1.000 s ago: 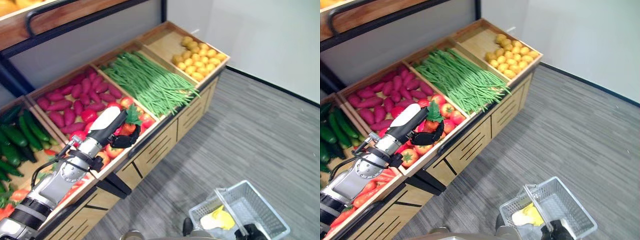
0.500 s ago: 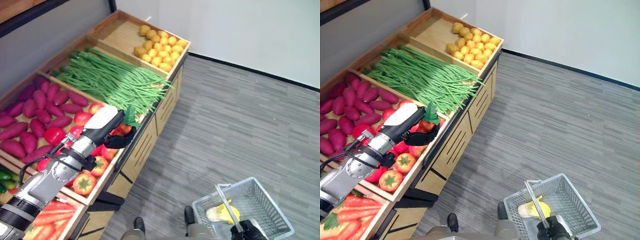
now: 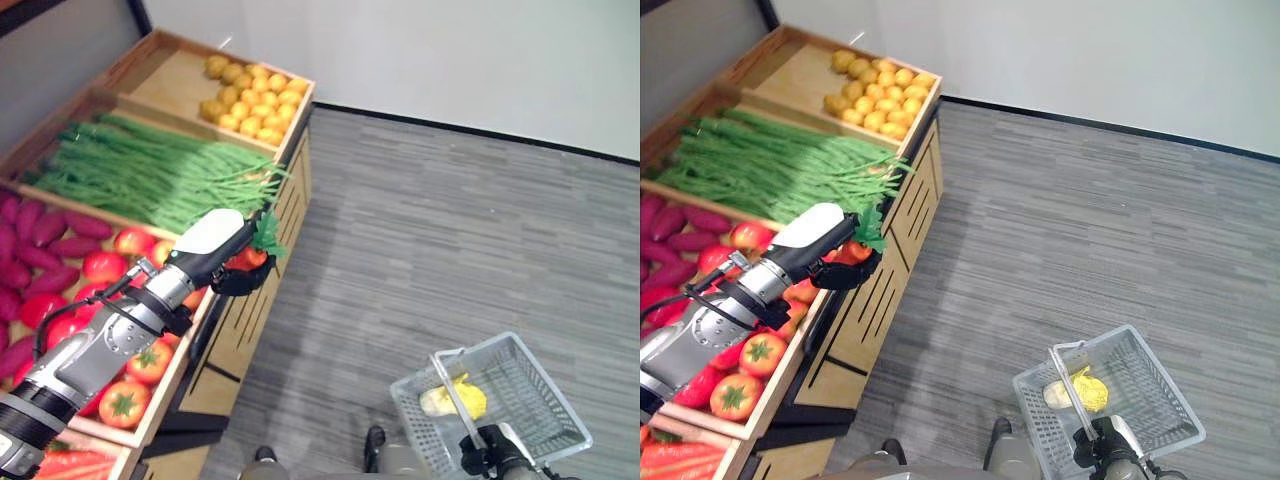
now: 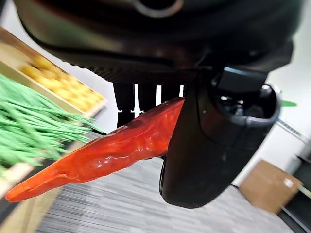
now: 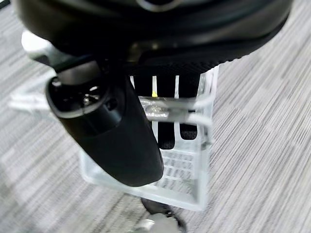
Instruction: Get the vegetables into the basket
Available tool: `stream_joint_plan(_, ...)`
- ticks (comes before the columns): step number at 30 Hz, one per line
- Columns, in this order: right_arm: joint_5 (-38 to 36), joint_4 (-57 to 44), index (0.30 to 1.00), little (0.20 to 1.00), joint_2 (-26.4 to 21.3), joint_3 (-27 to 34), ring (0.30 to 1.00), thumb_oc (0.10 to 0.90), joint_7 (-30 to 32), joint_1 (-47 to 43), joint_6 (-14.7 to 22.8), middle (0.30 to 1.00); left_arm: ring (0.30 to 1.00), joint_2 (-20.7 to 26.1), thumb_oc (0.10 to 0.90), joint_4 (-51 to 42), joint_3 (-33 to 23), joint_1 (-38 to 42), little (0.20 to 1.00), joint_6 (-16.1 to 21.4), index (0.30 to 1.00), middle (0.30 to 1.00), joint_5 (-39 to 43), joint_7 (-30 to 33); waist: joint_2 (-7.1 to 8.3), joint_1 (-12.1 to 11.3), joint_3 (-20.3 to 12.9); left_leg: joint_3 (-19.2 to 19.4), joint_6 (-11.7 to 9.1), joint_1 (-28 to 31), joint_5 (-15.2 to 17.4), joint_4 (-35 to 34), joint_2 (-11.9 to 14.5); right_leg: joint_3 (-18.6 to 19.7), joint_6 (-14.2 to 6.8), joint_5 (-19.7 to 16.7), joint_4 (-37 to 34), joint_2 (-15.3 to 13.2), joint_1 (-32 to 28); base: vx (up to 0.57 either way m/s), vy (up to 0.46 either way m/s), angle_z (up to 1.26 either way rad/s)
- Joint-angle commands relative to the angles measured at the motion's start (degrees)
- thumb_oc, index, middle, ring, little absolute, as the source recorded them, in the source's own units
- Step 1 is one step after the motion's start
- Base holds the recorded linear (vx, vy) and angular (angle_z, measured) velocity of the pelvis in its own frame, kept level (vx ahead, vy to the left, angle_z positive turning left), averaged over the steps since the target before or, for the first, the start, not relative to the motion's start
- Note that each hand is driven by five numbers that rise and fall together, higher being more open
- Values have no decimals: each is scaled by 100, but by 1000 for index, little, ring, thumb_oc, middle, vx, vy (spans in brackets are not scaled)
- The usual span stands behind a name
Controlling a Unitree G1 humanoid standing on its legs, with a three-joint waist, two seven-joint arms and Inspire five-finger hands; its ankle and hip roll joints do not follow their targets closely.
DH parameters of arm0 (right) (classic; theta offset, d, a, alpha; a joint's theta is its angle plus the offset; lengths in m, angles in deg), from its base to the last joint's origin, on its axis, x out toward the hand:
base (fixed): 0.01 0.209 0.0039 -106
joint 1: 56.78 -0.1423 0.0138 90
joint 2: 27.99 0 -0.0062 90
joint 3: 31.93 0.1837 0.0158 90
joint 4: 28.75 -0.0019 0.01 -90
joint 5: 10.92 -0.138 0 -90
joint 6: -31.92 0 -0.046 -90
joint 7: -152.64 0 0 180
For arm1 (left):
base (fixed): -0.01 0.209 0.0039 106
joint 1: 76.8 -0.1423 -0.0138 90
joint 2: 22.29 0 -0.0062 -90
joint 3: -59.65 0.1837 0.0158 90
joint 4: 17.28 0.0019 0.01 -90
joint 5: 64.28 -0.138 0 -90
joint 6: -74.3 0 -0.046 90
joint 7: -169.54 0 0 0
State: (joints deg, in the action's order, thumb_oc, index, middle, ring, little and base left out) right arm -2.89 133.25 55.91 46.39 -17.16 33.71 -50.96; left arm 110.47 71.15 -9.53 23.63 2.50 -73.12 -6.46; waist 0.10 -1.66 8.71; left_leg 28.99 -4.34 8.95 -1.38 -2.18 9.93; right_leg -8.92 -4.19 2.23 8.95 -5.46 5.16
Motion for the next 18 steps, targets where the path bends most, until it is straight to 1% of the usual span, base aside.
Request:
stream_joint_plan(1, -137, 195, 300, 300, -155, -180, 300, 400, 134, -37, 75, 300, 300, -32, 400, -413, -399, 507, 300, 328, 300, 300, 157, 351, 249, -8, -285, -107, -133, -487, -270, 103, -69, -72, -532, -399, -516, -409, -409, -8, -300, -38)
stream_joint_plan(2, -137, 165, 300, 300, -177, -164, 300, 400, 137, -23, 78, 300, 300, -91, 400, -421, -412, 498, 300, 311, 300, 300, 199, 356, 215, 39, -282, -99, -191, -488, -342, 97, 2, -39, -499, -377, -553, -331, -433, -5, -233, -49)
stream_joint_plan(3, -157, 132, 300, 300, -248, -149, 300, 400, 145, 45, 96, 300, 300, -215, 400, -388, -396, 511, 300, 302, 300, 300, 252, 333, 153, 109, -254, -65, -292, -523, -429, 191, 159, -37, -416, -338, -660, -184, -518, -6, -233, -44)
stream_joint_plan(4, -158, 130, 300, 300, -251, -147, 300, 400, 144, 47, 95, 300, 300, -218, 400, -386, -394, 513, 300, 303, 300, 300, 252, 333, 147, 110, -252, -69, -297, -526, -425, 203, 169, -41, -411, -341, -667, -178, -524, -1, -210, -36)
stream_joint_plan(6, -187, 102, 300, 300, -331, -122, 300, 400, 146, 66, 115, 300, 300, -342, 400, -386, -369, 546, 300, 294, 300, 300, 262, 306, 119, 162, -189, -73, -407, -652, -461, 521, 308, -22, -340, -311, -793, -96, -609, -9, -138, -17)
stream_joint_plan(7, -187, 101, 300, 300, -335, -119, 300, 400, 144, 66, 114, 300, 300, -346, 400, -384, -367, 551, 300, 294, 300, 300, 262, 305, 111, 162, -186, -81, -413, -665, -449, 550, 324, -27, -334, -316, -802, -87, -615, -32, -171, -36)
stream_joint_plan(8, -172, 97, 300, 300, -437, -127, 300, 400, 150, 62, 117, 300, 300, -437, 400, -363, -342, 590, 300, 291, 300, 300, 267, 312, 104, 138, -102, -441, -503, -821, -472, 911, 348, 85, -263, -303, -907, -26, -664, -52, -101, -34)
stream_joint_plan(9, -171, 98, 300, 300, -484, -129, 300, 400, 150, 37, 117, 300, 300, -501, 400, -361, -311, 630, 300, 292, 300, 300, 283, 307, 81, 114, -82, -720, -512, -932, -520, 964, 290, 128, -245, -338, -960, -19, -647, -51, -96, -30)
stream_joint_plan(10, -179, 115, 300, 300, -535, -126, 300, 400, 167, 12, 113, 300, 300, -548, 400, -350, -272, 615, 300, 295, 300, 300, 289, 307, 61, 78, -67, -1020, -501, -973, -483, 892, 186, 179, -255, -319, -1000, -26, -659, -31, -3, -23)
stream_joint_plan(12, -206, 113, 300, 300, -625, -119, 300, 400, 185, -78, 115, 300, 300, -573, 400, -374, -289, 564, 300, 283, 300, 300, 252, 368, 45, 2, -82, -1643, -390, -1108, -401, 542, -10, 334, -292, -380, -1025, -71, -582, -5, 21, -29)
stream_joint_plan(14, -242, 48, 300, 300, -673, -157, 300, 400, 209, -162, 154, 300, 300, -565, 400, -347, -305, 536, 300, 298, 300, 300, 208, 437, 11, -46, -105, -1970, -351, -1140, -457, 297, -36, 518, -314, -445, -998, -51, -472, 22, 25, -41)
stream_joint_plan(15, -262, 31, 300, 300, -683, -162, 300, 400, 212, -186, 167, 300, 300, -549, 400, -341, -321, 523, 300, 303, 300, 300, 216, 452, -1, -47, -111, -1989, -331, -1123, -435, 235, -36, 550, -330, -452, -989, -45, -443, 42, 37, -59)
stream_joint_plan(16, -285, -38, 300, 300, -688, -153, 300, 400, 223, -180, 189, 300, 300, -512, 400, -361, -325, 547, 300, 308, 300, 300, 237, 444, -28, -8, -142, -1843, -330, -1049, -454, 86, 7, 545, -341, -459, -991, -54, -423, 57, 57, -60)
stream_joint_plan(18, -331, -237, 300, 300, -741, -180, 300, 400, 251, -192, 235, 300, 300, -484, 400, -383, -242, 614, 300, 349, 300, 300, 276, 442, -45, 2, -172, -1749, -298, -899, -469, -46, -26, 613, -372, -500, -1036, -66, -434, 66, 109, -45)
